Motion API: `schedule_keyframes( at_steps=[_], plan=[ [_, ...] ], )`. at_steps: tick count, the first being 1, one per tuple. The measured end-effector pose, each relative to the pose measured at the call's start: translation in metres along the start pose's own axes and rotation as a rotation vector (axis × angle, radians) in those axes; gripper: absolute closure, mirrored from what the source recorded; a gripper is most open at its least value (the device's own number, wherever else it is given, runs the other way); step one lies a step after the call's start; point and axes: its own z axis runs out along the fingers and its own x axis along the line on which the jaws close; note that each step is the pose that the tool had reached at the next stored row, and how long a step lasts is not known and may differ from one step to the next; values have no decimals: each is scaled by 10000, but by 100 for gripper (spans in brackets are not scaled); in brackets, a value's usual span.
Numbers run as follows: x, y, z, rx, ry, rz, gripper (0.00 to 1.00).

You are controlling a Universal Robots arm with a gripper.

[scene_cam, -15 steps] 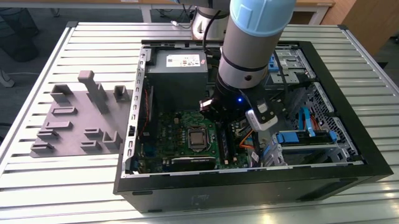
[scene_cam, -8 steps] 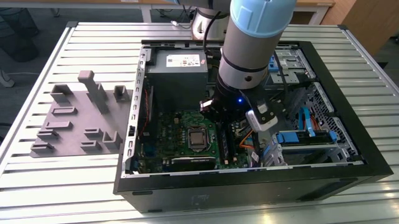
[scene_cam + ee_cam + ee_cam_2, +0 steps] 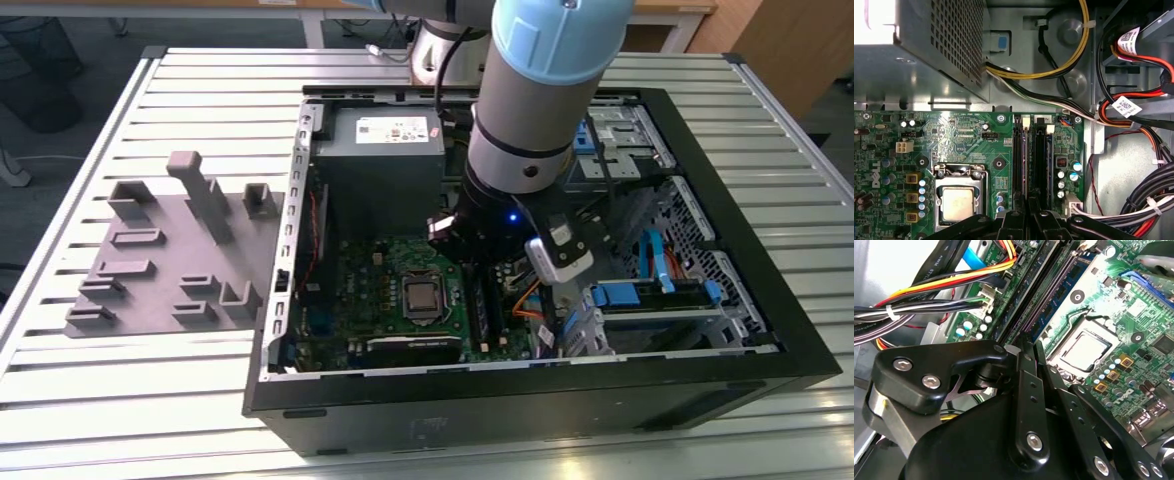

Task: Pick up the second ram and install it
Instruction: 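Insert the second ram into the second slot, then press down the second ram until it locks into place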

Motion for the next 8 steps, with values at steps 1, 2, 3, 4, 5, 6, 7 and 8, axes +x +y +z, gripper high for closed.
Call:
schedule_keyframes(
  at_steps=[1, 2, 3, 4, 5, 6, 7, 8],
  plan=[
    [0, 0, 0, 1, 1, 0, 86],
    [0, 0, 1, 1, 0, 0, 86],
    [0, 0, 2, -2, -1, 0, 86],
    [0, 0, 2, -2, 0, 0, 86],
    [0, 0, 2, -2, 0, 0, 86],
    [-2, 0, 2, -2, 1, 0, 86],
    [-3, 0, 2, -2, 1, 0, 86],
    [-3, 0, 2, -2, 1, 1, 86]
  ],
)
